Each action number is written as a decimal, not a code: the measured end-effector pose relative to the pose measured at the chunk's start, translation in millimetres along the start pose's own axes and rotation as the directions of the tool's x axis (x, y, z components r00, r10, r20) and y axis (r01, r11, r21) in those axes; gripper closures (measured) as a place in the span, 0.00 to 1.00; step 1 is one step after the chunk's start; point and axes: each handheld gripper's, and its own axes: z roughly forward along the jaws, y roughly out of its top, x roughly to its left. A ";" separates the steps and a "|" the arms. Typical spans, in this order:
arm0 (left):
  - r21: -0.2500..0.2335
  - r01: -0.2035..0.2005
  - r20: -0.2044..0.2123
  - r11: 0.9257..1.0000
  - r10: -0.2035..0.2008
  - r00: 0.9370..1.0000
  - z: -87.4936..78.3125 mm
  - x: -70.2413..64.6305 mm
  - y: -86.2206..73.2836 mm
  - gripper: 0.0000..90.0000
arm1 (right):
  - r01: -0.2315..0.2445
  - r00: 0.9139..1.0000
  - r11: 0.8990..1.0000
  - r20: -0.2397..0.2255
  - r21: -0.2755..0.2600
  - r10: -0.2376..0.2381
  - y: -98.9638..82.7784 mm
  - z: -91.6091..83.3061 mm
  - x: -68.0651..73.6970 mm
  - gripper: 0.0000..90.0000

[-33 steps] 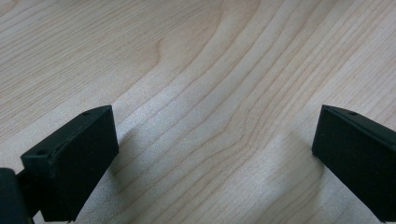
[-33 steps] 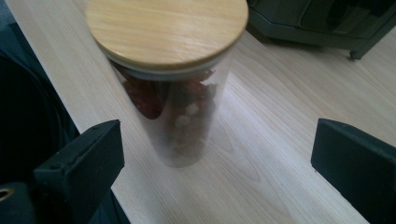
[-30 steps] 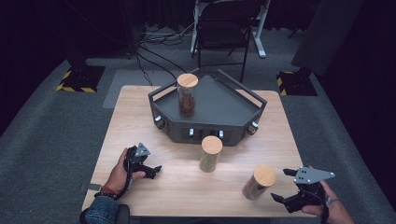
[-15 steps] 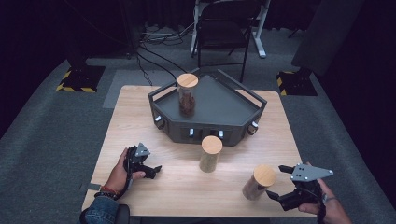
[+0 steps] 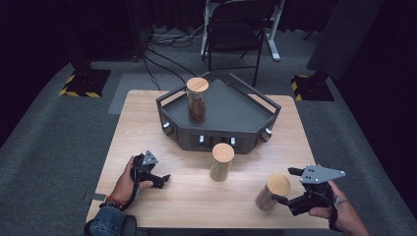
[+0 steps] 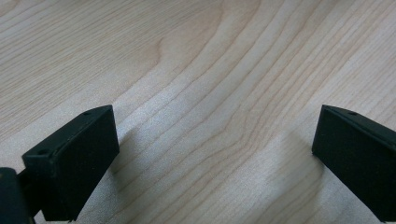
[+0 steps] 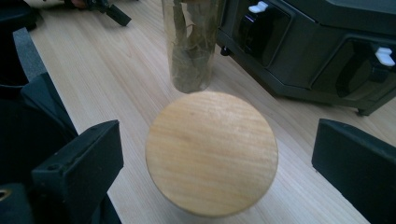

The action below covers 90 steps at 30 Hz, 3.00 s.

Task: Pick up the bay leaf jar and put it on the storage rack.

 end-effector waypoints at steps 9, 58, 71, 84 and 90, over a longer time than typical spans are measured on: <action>0.000 0.000 0.000 1.000 0.000 1.000 0.0 0.0 0.0 0.00 | 0.027 1.000 0.999 -0.011 0.024 -0.027 25.7 13.2 2.8 0.02; 0.000 -0.001 -0.001 1.000 0.001 1.000 -0.1 -0.1 0.0 0.00 | 0.099 0.995 0.976 -0.038 0.192 -0.093 107.8 112.9 17.0 0.04; 0.000 -0.002 -0.002 1.000 0.002 1.000 -0.2 -0.2 -0.1 0.00 | 0.016 1.000 0.979 -0.001 0.204 -0.016 115.9 129.0 15.2 0.06; 0.000 -0.001 -0.003 1.000 0.001 1.000 -0.3 -0.4 -0.2 0.00 | -0.035 0.999 0.977 0.021 0.210 0.031 124.4 147.3 18.0 0.06; 0.000 0.000 -0.003 1.000 0.000 1.000 -0.3 -0.4 -0.2 0.00 | -0.053 0.998 0.973 0.033 0.224 0.047 122.9 157.2 18.2 0.07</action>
